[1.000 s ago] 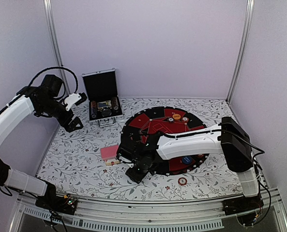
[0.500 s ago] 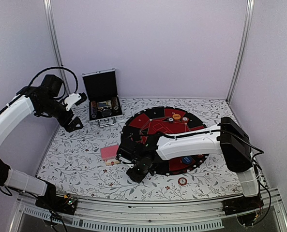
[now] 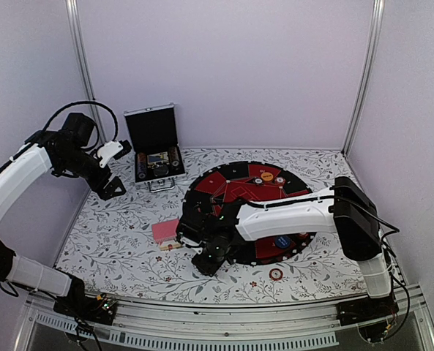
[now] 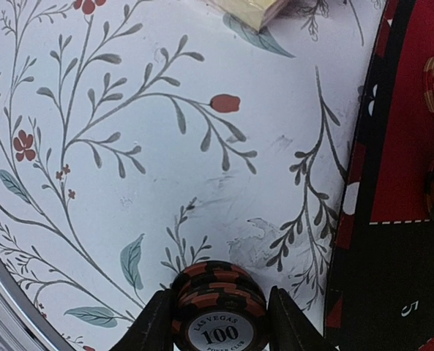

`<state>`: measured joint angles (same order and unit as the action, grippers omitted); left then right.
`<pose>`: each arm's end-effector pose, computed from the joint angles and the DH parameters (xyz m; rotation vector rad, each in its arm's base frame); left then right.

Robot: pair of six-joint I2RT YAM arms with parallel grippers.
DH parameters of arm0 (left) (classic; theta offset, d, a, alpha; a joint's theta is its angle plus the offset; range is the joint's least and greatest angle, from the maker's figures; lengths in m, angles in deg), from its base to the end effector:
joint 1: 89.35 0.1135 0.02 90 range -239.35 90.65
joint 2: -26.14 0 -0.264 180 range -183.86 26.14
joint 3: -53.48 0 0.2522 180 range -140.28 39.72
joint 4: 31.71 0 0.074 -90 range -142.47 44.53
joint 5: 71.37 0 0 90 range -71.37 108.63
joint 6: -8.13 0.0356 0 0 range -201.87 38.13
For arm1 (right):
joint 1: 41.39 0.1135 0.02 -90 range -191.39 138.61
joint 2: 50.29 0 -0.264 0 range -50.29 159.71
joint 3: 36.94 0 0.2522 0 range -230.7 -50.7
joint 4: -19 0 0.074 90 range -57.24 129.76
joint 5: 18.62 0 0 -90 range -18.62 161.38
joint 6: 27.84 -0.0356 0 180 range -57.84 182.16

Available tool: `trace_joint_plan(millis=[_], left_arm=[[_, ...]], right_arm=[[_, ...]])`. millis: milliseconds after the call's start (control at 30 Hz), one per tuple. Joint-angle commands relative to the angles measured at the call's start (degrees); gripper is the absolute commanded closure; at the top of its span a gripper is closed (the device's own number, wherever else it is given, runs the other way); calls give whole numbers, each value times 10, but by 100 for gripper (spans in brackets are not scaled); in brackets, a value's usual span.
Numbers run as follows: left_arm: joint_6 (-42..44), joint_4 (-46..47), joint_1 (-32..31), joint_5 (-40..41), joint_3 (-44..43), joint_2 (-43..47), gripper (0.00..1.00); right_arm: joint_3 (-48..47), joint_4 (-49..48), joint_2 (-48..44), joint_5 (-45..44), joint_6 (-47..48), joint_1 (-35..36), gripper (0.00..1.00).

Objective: Distribute texas hold em gaming equipment

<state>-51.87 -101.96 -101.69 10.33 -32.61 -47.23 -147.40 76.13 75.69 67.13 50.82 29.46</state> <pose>0.2422 -0.0583 0.3298 0.9748 2.3673 -0.0691 0.1504 0.4250 0.1551 -1.4043 2.4891 0.2067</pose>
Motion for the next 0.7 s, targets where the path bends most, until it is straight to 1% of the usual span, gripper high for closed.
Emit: trace_joint_plan(millis=[0,233,367,533,667], left_arm=[[1,-2,-8,-4,-13,3,0],[2,-2,-8,-2,-12,4,0],[2,-2,-8,-2,-12,4,0],[2,-3,-8,-3,-12,4,0],[3,-3,-8,-1,-10,5,0]], right_arm=[[-20,15,-23,0,2,-1,64],[-26,27,-38,-1,0,-1,66],[-9,31,-56,-11,-10,-15,66],[55,17,-103,-11,-26,-58,67],[139,-4,-146,-18,-39,-107,69]])
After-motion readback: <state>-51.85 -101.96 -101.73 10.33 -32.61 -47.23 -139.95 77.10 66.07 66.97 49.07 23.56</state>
